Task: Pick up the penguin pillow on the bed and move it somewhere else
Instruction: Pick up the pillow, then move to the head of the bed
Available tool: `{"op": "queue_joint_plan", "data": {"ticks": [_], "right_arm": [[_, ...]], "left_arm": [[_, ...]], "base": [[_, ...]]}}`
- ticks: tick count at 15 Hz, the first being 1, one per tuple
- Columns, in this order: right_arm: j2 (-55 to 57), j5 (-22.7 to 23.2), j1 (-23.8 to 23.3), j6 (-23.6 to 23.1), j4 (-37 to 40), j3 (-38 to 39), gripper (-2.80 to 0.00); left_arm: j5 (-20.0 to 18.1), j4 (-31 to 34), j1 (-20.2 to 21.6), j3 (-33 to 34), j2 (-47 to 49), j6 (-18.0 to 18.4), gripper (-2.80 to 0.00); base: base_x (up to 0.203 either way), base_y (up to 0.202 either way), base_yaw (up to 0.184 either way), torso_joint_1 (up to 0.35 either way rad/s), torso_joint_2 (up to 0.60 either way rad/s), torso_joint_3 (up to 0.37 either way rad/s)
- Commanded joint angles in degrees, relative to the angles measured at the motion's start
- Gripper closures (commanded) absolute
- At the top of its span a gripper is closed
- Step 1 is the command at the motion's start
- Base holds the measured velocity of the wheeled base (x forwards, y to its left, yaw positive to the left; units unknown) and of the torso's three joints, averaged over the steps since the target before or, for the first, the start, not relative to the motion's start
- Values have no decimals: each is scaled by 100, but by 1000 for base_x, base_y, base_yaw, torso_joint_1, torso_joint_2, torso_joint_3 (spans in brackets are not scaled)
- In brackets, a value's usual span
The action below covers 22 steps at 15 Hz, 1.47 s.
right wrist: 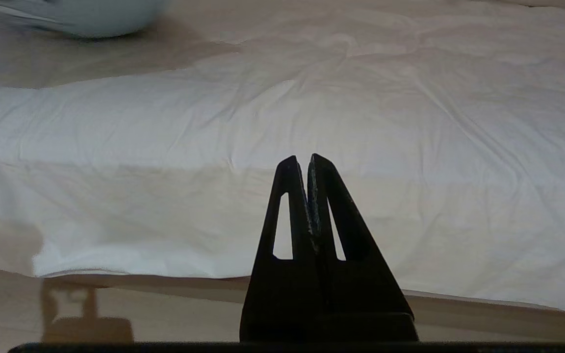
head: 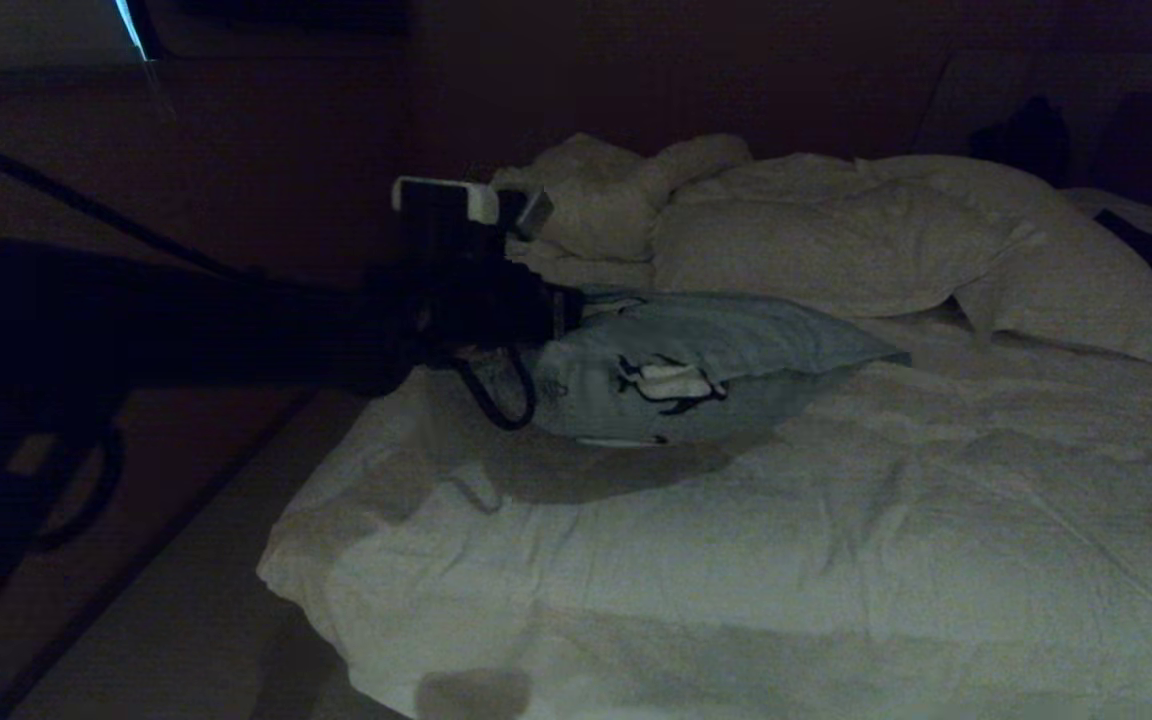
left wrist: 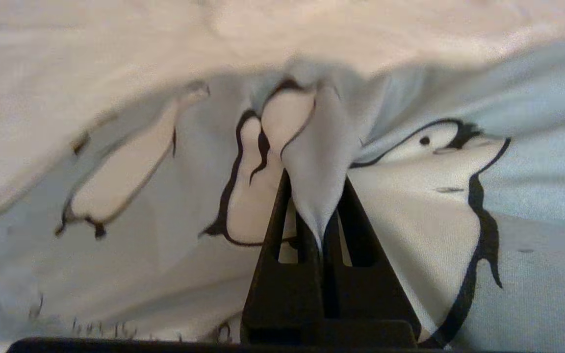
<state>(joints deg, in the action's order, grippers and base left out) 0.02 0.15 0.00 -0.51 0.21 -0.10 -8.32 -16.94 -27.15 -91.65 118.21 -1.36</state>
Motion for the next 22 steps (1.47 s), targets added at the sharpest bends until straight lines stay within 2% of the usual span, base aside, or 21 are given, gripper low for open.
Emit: {"op": "queue_joint_plan", "data": {"ticks": [1, 3, 4, 6, 9, 12, 15, 18, 22], "right_arm": [[6, 3, 0, -2, 5, 1, 0], [6, 3, 0, -2, 1, 1, 0], [6, 3, 0, -2, 6, 1, 0], [6, 3, 0, -2, -3, 1, 0], [6, 3, 0, -2, -3, 1, 0], [6, 3, 0, -2, 5, 1, 0], [6, 3, 0, -2, -3, 1, 0], [6, 3, 0, -2, -3, 1, 0], [6, 3, 0, -2, -3, 1, 0]], "left_arm": [[301, -129, 203, 691, -966, -55, 0], [1141, -450, 422, 1052, -1269, -75, 0], [1390, -662, 511, 1274, -1423, -76, 0], [1552, -999, 584, 1735, -1822, -69, 0], [1586, -1072, 680, 2241, -2539, -90, 0], [1551, -1103, 1070, 2711, -2832, -107, 0], [1518, -1118, 1219, 2801, -3004, -141, 0], [1492, -1119, 1423, 2787, -3088, -553, 0], [1322, -1127, 1870, 2783, -3041, -585, 0]], "base": [[0, 0, 0, 0, 0, 0], [0, 0, 0, 0, 0, 0], [0, 0, 0, 0, 0, 0], [0, 0, 0, 0, 0, 0], [0, 0, 0, 0, 0, 0], [0, 0, 0, 0, 0, 0], [0, 0, 0, 0, 0, 0], [0, 0, 0, 0, 0, 0], [0, 0, 0, 0, 0, 0]]}}
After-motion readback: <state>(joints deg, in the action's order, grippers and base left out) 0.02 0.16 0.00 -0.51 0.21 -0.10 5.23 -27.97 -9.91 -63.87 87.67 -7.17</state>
